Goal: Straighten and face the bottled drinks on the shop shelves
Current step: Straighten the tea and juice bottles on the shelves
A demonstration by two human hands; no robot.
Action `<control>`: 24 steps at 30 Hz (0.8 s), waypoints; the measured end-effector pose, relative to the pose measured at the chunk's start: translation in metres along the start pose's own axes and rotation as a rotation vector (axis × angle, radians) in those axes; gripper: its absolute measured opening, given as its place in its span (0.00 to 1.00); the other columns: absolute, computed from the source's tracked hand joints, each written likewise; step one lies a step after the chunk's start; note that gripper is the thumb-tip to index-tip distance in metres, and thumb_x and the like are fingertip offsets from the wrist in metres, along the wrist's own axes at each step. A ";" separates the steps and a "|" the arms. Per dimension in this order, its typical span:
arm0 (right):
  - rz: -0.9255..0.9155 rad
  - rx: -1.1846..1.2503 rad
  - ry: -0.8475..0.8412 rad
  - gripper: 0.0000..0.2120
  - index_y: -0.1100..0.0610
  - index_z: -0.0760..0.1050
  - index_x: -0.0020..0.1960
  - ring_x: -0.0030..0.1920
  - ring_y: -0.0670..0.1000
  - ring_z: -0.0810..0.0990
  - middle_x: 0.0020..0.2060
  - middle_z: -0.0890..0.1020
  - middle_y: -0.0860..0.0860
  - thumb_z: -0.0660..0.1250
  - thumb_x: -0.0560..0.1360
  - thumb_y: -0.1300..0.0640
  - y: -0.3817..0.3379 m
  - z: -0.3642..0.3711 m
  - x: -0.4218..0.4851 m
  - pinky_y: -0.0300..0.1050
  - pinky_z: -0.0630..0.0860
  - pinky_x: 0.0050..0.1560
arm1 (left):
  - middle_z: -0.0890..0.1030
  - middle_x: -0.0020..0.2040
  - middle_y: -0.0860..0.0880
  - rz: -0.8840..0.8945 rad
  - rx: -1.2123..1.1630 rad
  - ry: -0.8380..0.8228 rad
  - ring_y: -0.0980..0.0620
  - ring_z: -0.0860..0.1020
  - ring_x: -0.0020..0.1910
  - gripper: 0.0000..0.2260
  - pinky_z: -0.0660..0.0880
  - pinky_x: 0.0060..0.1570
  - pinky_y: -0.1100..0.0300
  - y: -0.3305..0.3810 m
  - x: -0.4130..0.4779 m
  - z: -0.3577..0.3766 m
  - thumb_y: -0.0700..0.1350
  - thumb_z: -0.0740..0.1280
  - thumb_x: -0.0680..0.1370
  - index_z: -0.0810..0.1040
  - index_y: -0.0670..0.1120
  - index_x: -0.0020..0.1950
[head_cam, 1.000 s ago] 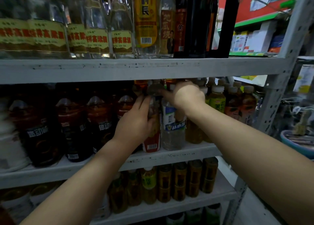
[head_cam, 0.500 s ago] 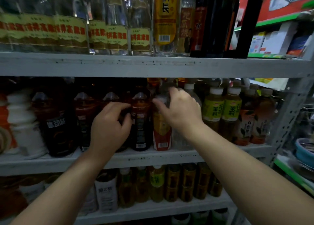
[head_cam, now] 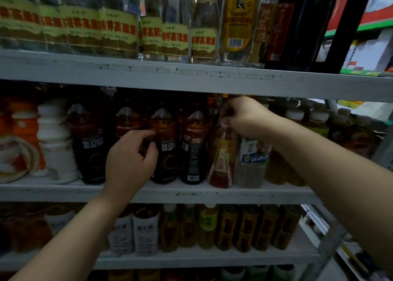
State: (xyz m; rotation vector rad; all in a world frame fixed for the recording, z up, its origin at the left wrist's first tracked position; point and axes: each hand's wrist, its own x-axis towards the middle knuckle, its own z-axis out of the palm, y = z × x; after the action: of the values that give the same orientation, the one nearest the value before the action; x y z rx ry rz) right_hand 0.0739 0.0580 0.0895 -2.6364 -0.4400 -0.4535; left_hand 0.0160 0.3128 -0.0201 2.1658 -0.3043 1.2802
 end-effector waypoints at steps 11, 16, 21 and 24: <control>-0.060 -0.091 0.278 0.12 0.52 0.75 0.53 0.43 0.53 0.78 0.44 0.79 0.50 0.63 0.74 0.47 -0.016 0.014 -0.020 0.47 0.77 0.39 | 0.82 0.49 0.45 0.026 0.248 0.199 0.44 0.78 0.48 0.10 0.71 0.42 0.58 -0.018 0.023 -0.027 0.41 0.67 0.73 0.82 0.43 0.52; -0.050 0.090 0.205 0.12 0.54 0.68 0.52 0.41 0.51 0.77 0.41 0.77 0.50 0.63 0.76 0.46 -0.046 0.039 -0.012 0.43 0.70 0.31 | 0.80 0.53 0.46 0.017 0.060 0.006 0.49 0.78 0.52 0.14 0.67 0.49 0.66 0.000 0.044 -0.021 0.45 0.68 0.75 0.79 0.42 0.59; 0.083 0.303 0.242 0.21 0.47 0.70 0.54 0.39 0.44 0.77 0.42 0.77 0.41 0.72 0.67 0.41 -0.061 0.051 -0.001 0.39 0.73 0.32 | 0.74 0.60 0.44 -0.139 0.172 -0.120 0.45 0.74 0.58 0.31 0.69 0.47 0.56 0.013 0.064 -0.001 0.63 0.67 0.72 0.69 0.45 0.67; 0.139 0.189 0.272 0.23 0.47 0.71 0.50 0.39 0.46 0.74 0.40 0.76 0.44 0.75 0.62 0.38 -0.063 0.052 0.005 0.41 0.73 0.38 | 0.75 0.56 0.43 -0.179 0.255 -0.157 0.41 0.75 0.56 0.33 0.69 0.42 0.53 0.018 0.070 0.007 0.67 0.67 0.69 0.70 0.43 0.62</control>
State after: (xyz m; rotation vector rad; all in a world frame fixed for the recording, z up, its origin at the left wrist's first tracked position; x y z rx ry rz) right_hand 0.0678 0.1369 0.0691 -2.3606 -0.2002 -0.6785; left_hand 0.0481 0.3010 0.0444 2.4521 -0.0066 1.1005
